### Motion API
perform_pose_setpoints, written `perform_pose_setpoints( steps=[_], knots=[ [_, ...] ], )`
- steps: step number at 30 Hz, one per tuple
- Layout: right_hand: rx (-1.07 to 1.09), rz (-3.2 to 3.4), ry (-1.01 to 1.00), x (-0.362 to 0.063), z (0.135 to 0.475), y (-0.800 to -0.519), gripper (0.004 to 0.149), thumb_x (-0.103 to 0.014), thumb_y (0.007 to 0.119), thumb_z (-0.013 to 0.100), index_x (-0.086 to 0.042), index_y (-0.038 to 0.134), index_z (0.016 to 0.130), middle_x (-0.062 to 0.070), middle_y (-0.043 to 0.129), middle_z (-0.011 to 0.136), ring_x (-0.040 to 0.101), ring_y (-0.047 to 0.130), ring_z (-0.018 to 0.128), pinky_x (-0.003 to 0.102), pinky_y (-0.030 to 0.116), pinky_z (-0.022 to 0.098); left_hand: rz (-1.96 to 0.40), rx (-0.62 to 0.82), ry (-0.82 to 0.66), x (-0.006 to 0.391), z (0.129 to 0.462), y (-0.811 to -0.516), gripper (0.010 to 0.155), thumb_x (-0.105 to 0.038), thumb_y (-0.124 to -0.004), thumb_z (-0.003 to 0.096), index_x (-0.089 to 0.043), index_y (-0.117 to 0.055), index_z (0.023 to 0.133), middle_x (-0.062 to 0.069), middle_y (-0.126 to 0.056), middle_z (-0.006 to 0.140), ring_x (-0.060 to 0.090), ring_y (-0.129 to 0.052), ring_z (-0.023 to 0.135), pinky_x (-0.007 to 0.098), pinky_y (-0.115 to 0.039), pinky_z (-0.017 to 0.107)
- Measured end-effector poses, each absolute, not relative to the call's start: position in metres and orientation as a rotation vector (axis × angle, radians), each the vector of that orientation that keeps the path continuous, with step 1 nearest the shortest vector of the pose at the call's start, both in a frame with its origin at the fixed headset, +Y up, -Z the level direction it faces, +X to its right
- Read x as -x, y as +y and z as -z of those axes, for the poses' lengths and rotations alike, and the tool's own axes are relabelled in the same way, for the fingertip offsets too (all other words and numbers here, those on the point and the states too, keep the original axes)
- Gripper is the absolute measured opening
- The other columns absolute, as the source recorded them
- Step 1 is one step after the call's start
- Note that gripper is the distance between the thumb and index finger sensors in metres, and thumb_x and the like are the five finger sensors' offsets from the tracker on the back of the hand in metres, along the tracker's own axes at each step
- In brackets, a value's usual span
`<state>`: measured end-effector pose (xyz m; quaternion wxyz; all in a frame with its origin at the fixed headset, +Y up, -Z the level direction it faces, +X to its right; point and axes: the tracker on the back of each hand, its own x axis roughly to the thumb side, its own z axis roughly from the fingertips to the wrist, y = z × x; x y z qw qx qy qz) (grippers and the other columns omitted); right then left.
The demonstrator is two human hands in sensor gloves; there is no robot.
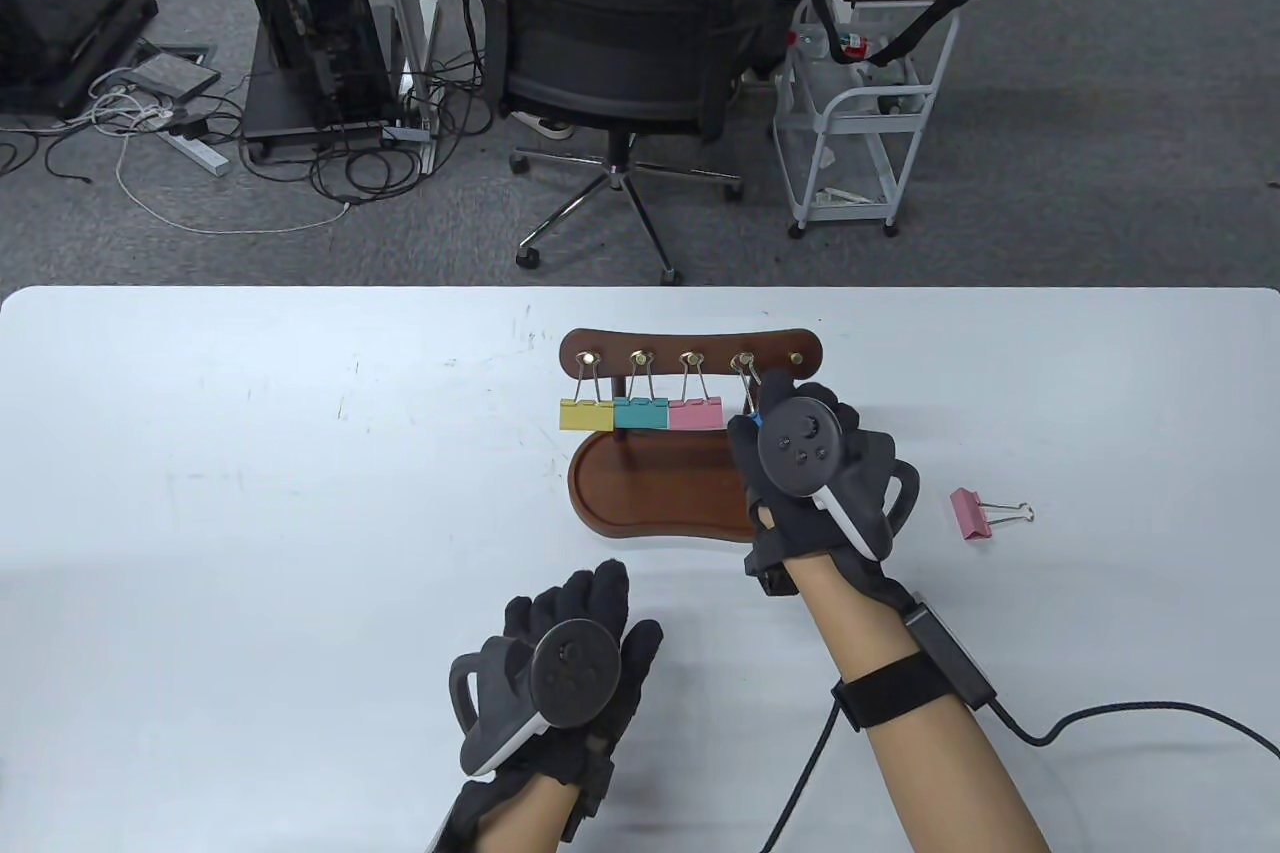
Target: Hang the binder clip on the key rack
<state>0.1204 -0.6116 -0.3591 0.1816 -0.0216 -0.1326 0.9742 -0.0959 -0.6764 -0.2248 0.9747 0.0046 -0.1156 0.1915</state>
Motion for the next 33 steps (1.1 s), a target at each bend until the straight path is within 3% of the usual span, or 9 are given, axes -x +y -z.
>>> perform_pose_setpoints(
  steps=[33],
  knots=[
    [0.104,-2.837,-0.361,-0.116,0.38,-0.656,0.074,-0.046,0.083,0.053,-0.002,0.063,0.109,0.031,0.071,0.101,0.054,0.079,0.08,0.068,0.065,0.058,-0.4,0.028,-0.227,0.096,0.226,-0.678,0.072,-0.044,-0.075,0.0594,0.002,-0.066,0.113,0.033,-0.076,0.107,0.062,-0.077,0.091,0.079,-0.049,0.068]
  ],
)
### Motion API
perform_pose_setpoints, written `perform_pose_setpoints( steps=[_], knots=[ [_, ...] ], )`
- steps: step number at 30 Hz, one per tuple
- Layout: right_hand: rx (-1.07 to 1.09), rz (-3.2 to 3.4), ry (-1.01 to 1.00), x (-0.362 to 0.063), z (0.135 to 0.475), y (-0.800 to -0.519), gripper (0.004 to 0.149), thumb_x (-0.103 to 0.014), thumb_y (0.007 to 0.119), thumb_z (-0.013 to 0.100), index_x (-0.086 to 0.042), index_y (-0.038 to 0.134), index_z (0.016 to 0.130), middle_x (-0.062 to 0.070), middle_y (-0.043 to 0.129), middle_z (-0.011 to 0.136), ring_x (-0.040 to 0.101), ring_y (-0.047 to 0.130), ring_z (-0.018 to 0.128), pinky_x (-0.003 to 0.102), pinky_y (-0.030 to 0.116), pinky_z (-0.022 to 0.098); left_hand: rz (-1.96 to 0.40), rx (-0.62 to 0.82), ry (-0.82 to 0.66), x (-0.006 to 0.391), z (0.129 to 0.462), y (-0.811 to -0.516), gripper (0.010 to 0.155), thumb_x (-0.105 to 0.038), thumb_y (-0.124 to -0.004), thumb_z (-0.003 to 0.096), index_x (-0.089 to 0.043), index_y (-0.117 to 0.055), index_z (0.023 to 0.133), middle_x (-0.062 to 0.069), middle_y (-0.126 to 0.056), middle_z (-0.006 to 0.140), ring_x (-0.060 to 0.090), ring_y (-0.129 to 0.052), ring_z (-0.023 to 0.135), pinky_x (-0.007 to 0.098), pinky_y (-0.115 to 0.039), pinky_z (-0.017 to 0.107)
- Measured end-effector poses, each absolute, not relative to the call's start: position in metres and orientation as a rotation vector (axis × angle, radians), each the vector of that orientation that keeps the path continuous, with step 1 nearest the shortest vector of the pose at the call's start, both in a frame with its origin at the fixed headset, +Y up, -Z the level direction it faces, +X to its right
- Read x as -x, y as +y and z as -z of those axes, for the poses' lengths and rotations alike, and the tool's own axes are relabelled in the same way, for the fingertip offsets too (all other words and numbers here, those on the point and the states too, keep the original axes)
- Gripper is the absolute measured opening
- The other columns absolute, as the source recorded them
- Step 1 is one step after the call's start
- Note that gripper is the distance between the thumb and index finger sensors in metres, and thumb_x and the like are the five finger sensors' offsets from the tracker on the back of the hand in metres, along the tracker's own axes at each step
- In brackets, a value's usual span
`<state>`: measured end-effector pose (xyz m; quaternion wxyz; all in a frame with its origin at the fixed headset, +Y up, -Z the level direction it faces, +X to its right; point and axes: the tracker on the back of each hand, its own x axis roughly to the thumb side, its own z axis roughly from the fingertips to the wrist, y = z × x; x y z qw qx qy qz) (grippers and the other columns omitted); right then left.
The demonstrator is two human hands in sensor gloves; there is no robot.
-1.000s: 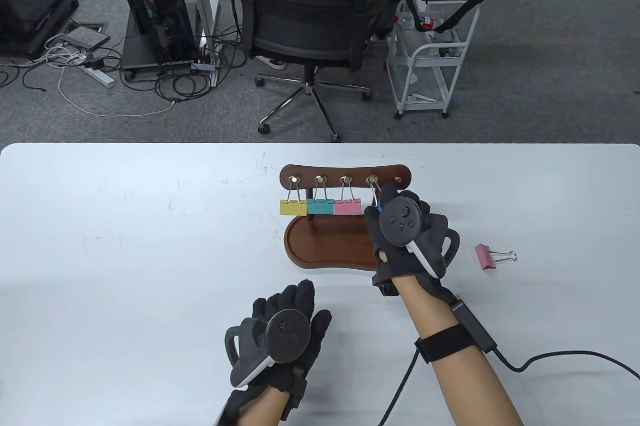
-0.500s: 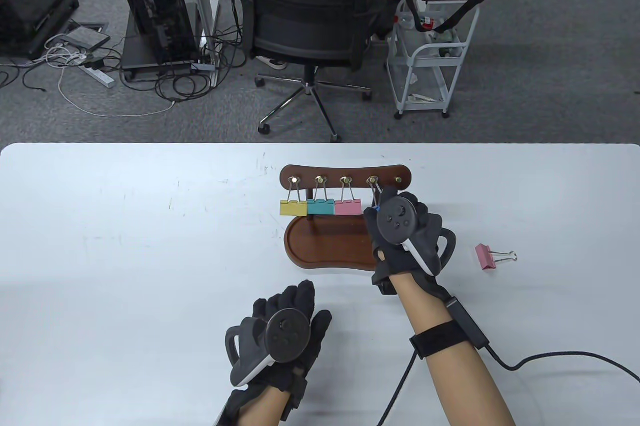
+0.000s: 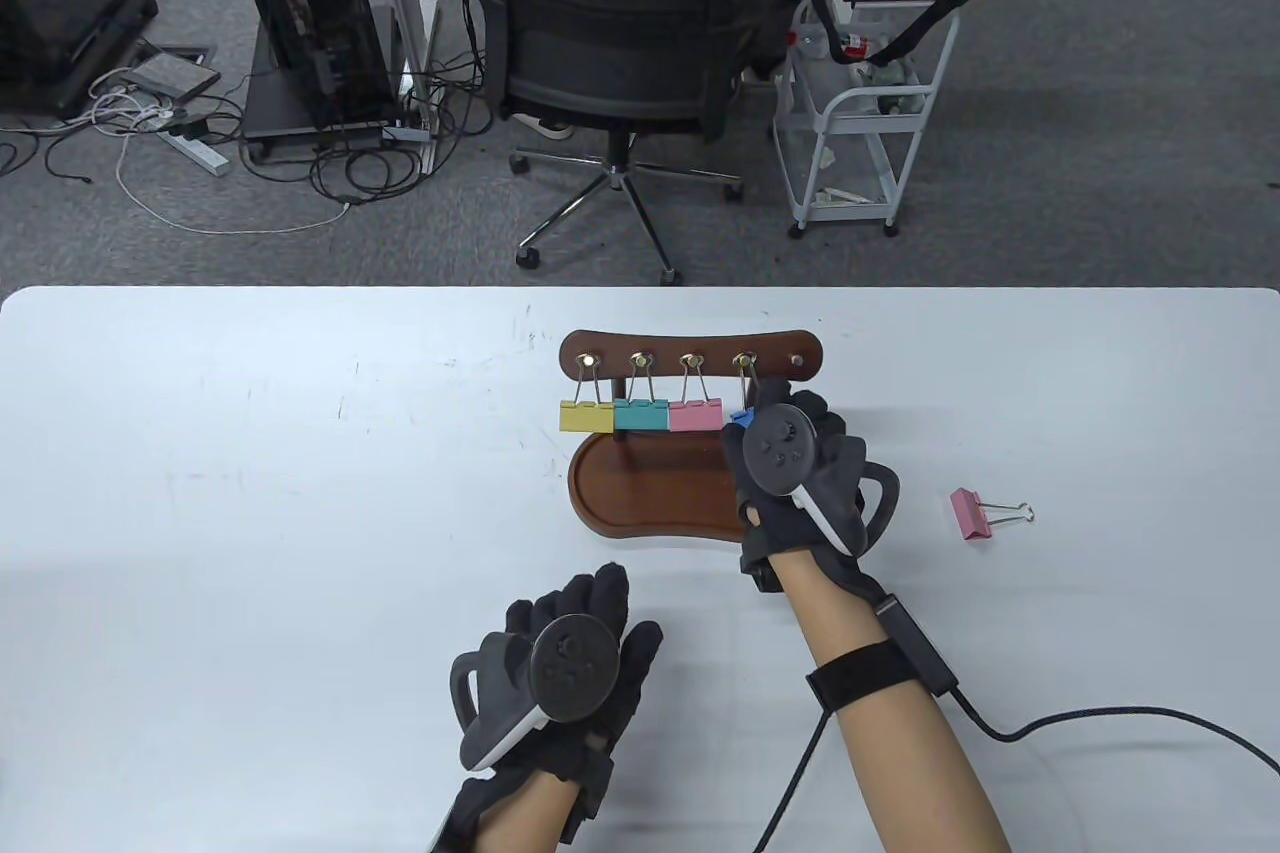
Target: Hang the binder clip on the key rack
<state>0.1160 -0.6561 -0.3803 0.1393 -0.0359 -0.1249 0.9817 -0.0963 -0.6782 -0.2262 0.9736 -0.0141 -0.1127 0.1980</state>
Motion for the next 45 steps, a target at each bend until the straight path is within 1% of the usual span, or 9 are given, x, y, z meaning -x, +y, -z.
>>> perform_pose_setpoints(
  steps=[5,15,21,24,27,30,32,38,45],
  knots=[
    [0.139,-2.893,-0.388,-0.113,0.379,-0.66,0.077,-0.043,0.087,0.052,0.0,0.061,0.11,0.031,0.074,0.099,0.053,0.082,0.077,0.067,0.068,0.056,-0.401,0.037,-0.226,0.096,0.227,-0.678,0.071,-0.044,-0.075,0.0595,0.002,-0.066,0.113,0.033,-0.076,0.107,0.062,-0.077,0.091,0.079,-0.049,0.068],
    [0.148,-2.865,-0.342,-0.124,0.379,-0.667,0.076,-0.044,0.085,0.053,0.0,0.062,0.11,0.031,0.076,0.098,0.052,0.084,0.077,0.067,0.069,0.055,-0.402,0.044,-0.227,0.096,0.228,-0.679,0.071,-0.044,-0.075,0.0595,0.002,-0.066,0.113,0.034,-0.076,0.107,0.062,-0.077,0.091,0.079,-0.049,0.068],
    [0.109,-2.841,-0.322,-0.129,0.376,-0.666,0.075,-0.044,0.084,0.053,0.001,0.062,0.11,0.031,0.076,0.1,0.054,0.084,0.077,0.067,0.069,0.055,-0.39,0.002,-0.226,0.096,0.226,-0.676,0.07,-0.044,-0.075,0.0595,0.002,-0.067,0.113,0.033,-0.077,0.107,0.061,-0.079,0.091,0.079,-0.05,0.068],
    [0.091,-2.815,-0.319,-0.133,0.373,-0.663,0.074,-0.044,0.083,0.054,0.001,0.062,0.109,0.032,0.076,0.101,0.057,0.086,0.077,0.068,0.071,0.054,-0.395,0.005,-0.227,0.096,0.226,-0.677,0.071,-0.044,-0.075,0.0594,0.002,-0.067,0.113,0.033,-0.077,0.107,0.062,-0.078,0.091,0.079,-0.05,0.068],
    [0.069,-2.805,-0.31,-0.137,0.369,-0.658,0.074,-0.044,0.082,0.055,0.001,0.062,0.11,0.033,0.074,0.103,0.059,0.084,0.08,0.069,0.07,0.055,-0.389,0.005,-0.228,0.096,0.227,-0.677,0.07,-0.044,-0.075,0.0594,0.001,-0.067,0.113,0.033,-0.077,0.107,0.062,-0.078,0.091,0.079,-0.05,0.068],
    [0.025,-2.767,-0.293,-0.141,0.364,-0.654,0.071,-0.044,0.076,0.057,0.001,0.062,0.11,0.034,0.072,0.104,0.061,0.08,0.082,0.07,0.066,0.057,-0.392,-0.002,-0.23,0.096,0.226,-0.676,0.071,-0.044,-0.075,0.0594,0.002,-0.067,0.113,0.033,-0.077,0.107,0.062,-0.078,0.091,0.079,-0.05,0.068],
    [-0.015,-2.761,-0.298,-0.143,0.359,-0.65,0.07,-0.044,0.075,0.057,0.001,0.062,0.11,0.035,0.071,0.105,0.062,0.079,0.083,0.071,0.064,0.058,-0.392,-0.008,-0.229,0.097,0.226,-0.675,0.071,-0.044,-0.075,0.0594,0.002,-0.067,0.113,0.033,-0.077,0.107,0.062,-0.078,0.091,0.079,-0.05,0.068],
    [-0.071,-2.756,-0.307,-0.153,0.344,-0.636,0.07,-0.044,0.075,0.058,0.0,0.061,0.111,0.035,0.068,0.107,0.062,0.075,0.087,0.071,0.061,0.06,-0.396,-0.01,-0.233,0.096,0.226,-0.676,0.071,-0.044,-0.075,0.0594,0.002,-0.067,0.113,0.033,-0.077,0.107,0.062,-0.078,0.091,0.079,-0.05,0.068],
    [-0.055,-2.753,-0.309,-0.173,0.333,-0.621,0.07,-0.042,0.076,0.057,0.0,0.061,0.111,0.035,0.066,0.109,0.062,0.072,0.089,0.072,0.058,0.062,-0.398,-0.01,-0.234,0.096,0.225,-0.677,0.071,-0.044,-0.075,0.0593,0.001,-0.067,0.113,0.033,-0.077,0.107,0.062,-0.078,0.091,0.079,-0.05,0.068]
  ],
)
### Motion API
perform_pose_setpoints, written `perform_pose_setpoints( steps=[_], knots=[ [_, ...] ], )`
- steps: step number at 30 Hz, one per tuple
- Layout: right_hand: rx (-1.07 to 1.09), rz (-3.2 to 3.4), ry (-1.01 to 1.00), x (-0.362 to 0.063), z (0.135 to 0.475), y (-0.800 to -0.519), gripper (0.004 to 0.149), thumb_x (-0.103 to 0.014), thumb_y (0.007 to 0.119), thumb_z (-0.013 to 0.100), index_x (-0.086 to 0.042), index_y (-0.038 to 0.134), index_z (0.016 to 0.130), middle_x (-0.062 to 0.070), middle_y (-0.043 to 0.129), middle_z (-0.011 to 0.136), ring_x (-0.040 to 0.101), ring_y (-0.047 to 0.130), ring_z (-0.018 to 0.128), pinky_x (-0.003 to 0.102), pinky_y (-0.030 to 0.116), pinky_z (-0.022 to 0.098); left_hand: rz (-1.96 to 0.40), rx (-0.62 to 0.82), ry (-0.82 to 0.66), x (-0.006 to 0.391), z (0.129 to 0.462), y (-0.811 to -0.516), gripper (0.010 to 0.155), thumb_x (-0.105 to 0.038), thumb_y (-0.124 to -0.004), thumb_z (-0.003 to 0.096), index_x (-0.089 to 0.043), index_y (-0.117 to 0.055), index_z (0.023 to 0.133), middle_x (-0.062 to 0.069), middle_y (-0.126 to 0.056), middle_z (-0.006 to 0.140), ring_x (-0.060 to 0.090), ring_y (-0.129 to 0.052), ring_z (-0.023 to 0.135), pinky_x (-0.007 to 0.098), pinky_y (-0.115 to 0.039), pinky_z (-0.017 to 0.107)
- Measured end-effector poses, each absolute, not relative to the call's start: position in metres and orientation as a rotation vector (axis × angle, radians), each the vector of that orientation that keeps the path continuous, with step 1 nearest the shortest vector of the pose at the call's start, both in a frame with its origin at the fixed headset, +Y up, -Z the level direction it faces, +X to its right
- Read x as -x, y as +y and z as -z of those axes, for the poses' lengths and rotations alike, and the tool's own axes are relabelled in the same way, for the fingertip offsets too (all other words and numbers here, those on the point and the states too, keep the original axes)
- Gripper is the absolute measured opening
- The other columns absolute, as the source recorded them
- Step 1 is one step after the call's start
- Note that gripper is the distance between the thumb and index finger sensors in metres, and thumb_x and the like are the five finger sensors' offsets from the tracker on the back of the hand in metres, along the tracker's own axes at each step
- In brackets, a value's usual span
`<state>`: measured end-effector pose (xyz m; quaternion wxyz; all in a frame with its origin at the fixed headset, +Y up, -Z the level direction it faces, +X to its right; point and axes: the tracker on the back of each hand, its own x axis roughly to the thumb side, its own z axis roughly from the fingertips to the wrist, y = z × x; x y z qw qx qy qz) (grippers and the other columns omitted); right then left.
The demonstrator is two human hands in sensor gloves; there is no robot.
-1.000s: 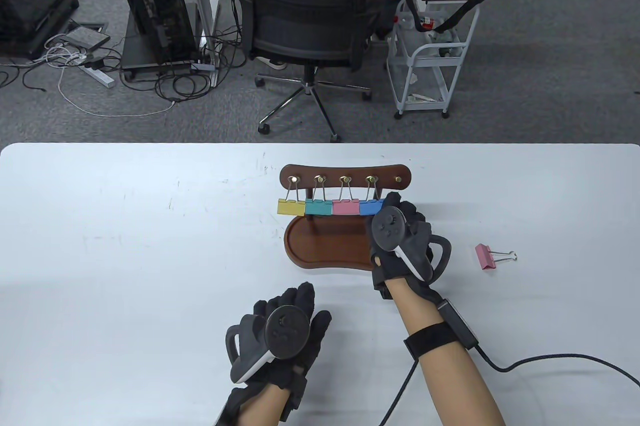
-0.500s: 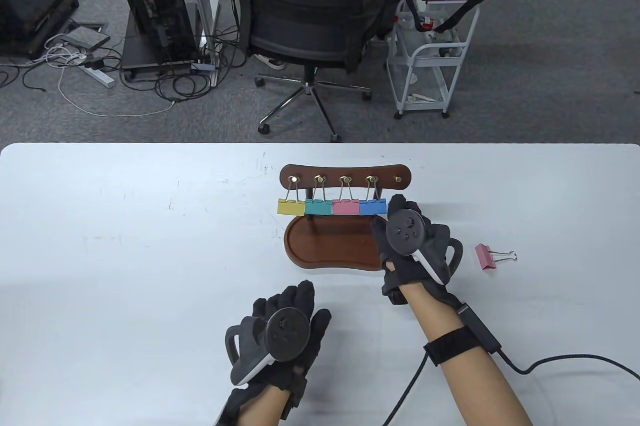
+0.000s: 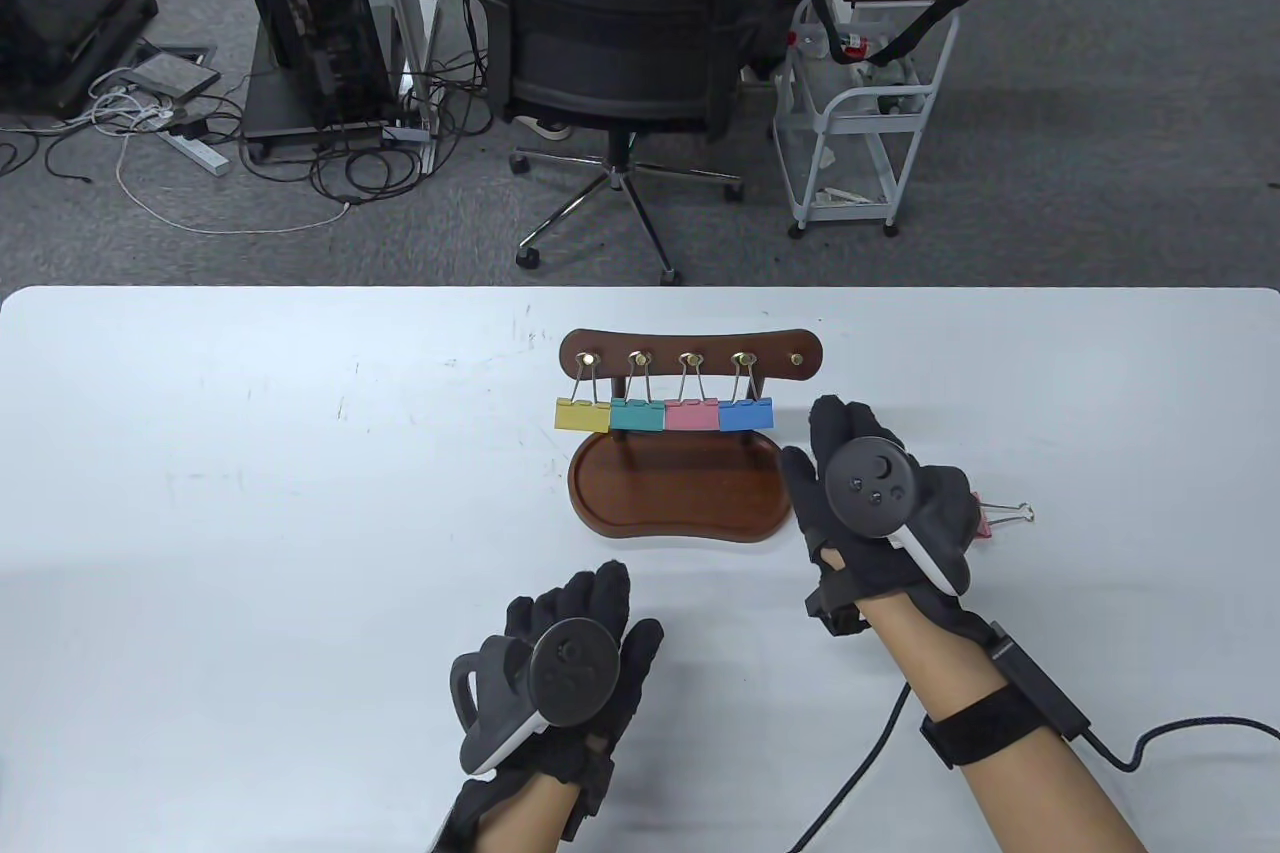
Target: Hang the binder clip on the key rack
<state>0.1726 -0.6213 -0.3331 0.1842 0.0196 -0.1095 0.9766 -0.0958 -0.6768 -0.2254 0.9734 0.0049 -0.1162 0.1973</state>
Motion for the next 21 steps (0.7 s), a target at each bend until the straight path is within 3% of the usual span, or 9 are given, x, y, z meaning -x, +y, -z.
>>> perform_pose_setpoints(
  steps=[12,21],
  knots=[
    [0.134,-2.774,-0.297,-0.224,0.332,-0.617,0.07,-0.041,0.078,0.057,-0.002,0.06,0.112,0.033,0.064,0.112,0.062,0.067,0.093,0.072,0.055,0.064,-0.412,-0.01,-0.233,0.098,0.225,-0.677,0.071,-0.044,-0.075,0.0594,0.001,-0.067,0.113,0.033,-0.077,0.107,0.062,-0.078,0.091,0.079,-0.05,0.068],
    [0.334,-2.787,-0.148,-0.269,0.341,-0.648,0.073,-0.039,0.082,0.056,-0.006,0.055,0.116,0.027,0.058,0.118,0.061,0.058,0.1,0.073,0.051,0.067,-0.416,-0.006,-0.243,0.098,0.226,-0.678,0.071,-0.044,-0.075,0.0593,0.002,-0.067,0.113,0.033,-0.077,0.107,0.062,-0.078,0.091,0.079,-0.049,0.068]
  ],
)
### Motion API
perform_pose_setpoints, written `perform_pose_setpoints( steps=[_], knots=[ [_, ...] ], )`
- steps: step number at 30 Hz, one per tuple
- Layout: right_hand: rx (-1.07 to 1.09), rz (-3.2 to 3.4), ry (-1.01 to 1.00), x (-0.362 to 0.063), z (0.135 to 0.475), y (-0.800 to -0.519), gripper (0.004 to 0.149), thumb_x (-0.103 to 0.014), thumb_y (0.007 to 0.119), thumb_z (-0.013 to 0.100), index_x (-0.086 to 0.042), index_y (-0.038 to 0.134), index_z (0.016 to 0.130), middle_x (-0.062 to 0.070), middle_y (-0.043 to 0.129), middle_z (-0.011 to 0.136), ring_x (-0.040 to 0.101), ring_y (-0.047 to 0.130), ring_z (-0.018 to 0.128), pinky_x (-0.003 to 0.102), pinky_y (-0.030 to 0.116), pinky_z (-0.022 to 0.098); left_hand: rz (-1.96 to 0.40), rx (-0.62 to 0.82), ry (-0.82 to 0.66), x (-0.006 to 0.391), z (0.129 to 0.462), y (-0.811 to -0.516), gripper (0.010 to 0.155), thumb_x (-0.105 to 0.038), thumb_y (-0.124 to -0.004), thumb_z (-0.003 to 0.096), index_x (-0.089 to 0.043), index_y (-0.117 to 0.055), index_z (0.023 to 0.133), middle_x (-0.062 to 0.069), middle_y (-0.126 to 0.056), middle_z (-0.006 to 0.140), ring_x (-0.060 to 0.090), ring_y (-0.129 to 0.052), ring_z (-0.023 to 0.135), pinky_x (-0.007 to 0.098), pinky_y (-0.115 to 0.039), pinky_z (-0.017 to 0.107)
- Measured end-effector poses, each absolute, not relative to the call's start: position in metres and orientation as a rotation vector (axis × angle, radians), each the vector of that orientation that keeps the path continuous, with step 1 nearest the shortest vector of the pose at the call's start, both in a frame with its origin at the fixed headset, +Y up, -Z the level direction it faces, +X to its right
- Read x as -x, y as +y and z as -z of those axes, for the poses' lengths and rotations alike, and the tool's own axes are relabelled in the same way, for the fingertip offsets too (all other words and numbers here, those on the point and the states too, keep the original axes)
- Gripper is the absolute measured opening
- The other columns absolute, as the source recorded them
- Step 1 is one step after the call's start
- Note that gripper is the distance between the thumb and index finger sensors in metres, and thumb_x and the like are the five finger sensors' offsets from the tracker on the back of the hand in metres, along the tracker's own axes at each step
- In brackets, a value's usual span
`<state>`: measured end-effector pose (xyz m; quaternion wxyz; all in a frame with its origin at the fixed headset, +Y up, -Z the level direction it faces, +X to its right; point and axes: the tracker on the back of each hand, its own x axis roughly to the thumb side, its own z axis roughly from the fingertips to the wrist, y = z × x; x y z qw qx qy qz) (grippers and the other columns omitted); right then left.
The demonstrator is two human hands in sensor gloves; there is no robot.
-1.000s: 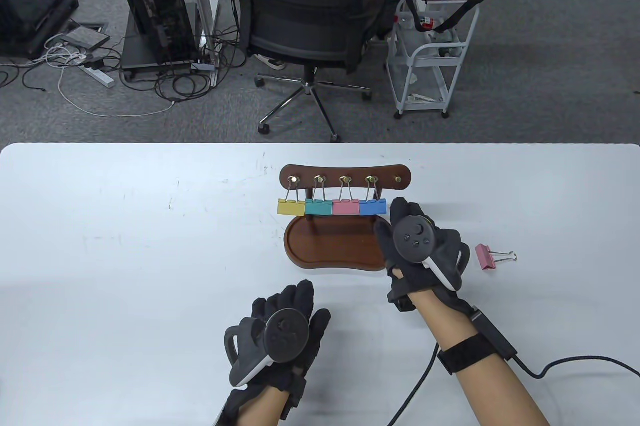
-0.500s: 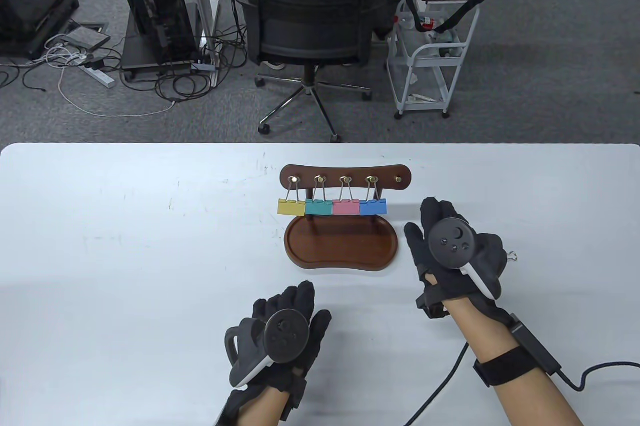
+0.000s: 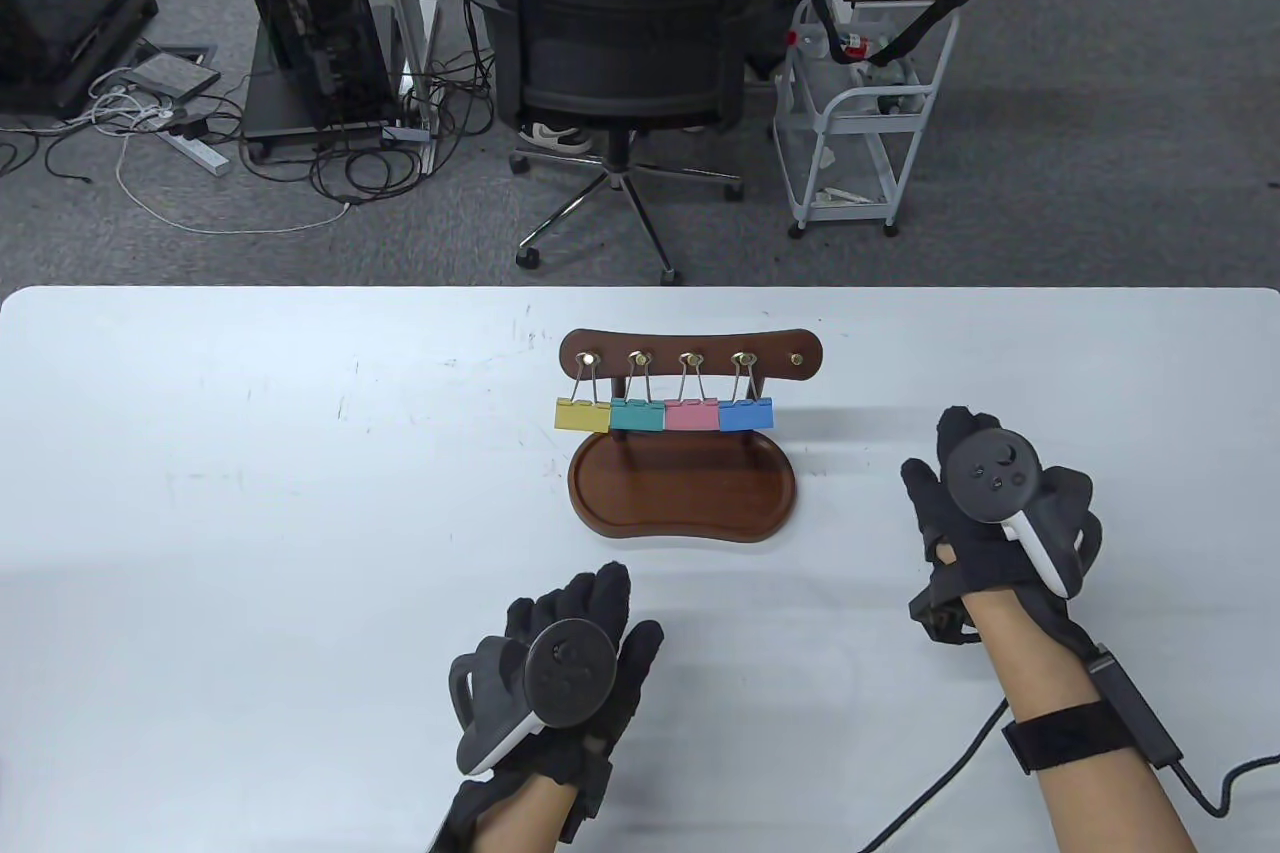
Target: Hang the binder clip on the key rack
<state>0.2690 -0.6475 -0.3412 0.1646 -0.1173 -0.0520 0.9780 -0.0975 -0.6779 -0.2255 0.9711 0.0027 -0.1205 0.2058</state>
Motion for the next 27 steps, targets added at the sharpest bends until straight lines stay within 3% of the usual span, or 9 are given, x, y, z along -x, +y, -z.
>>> perform_pose_setpoints(
  steps=[13,27],
  knots=[
    [0.418,-2.773,0.218,-0.303,0.353,-0.725,0.075,-0.032,0.083,0.056,-0.014,0.047,0.119,0.019,0.042,0.125,0.06,0.042,0.106,0.073,0.044,0.071,-0.42,0.014,-0.259,0.095,0.225,-0.68,0.071,-0.044,-0.075,0.0593,0.001,-0.067,0.113,0.033,-0.077,0.107,0.062,-0.078,0.091,0.079,-0.049,0.068],
    [0.469,-2.812,0.302,-0.307,0.363,-0.75,0.069,-0.014,0.078,0.056,-0.021,0.047,0.118,0.015,0.035,0.126,0.058,0.037,0.108,0.073,0.042,0.072,-0.418,0.032,-0.261,0.094,0.226,-0.68,0.071,-0.044,-0.075,0.0593,0.002,-0.067,0.113,0.033,-0.077,0.107,0.062,-0.078,0.091,0.079,-0.049,0.068]
  ],
)
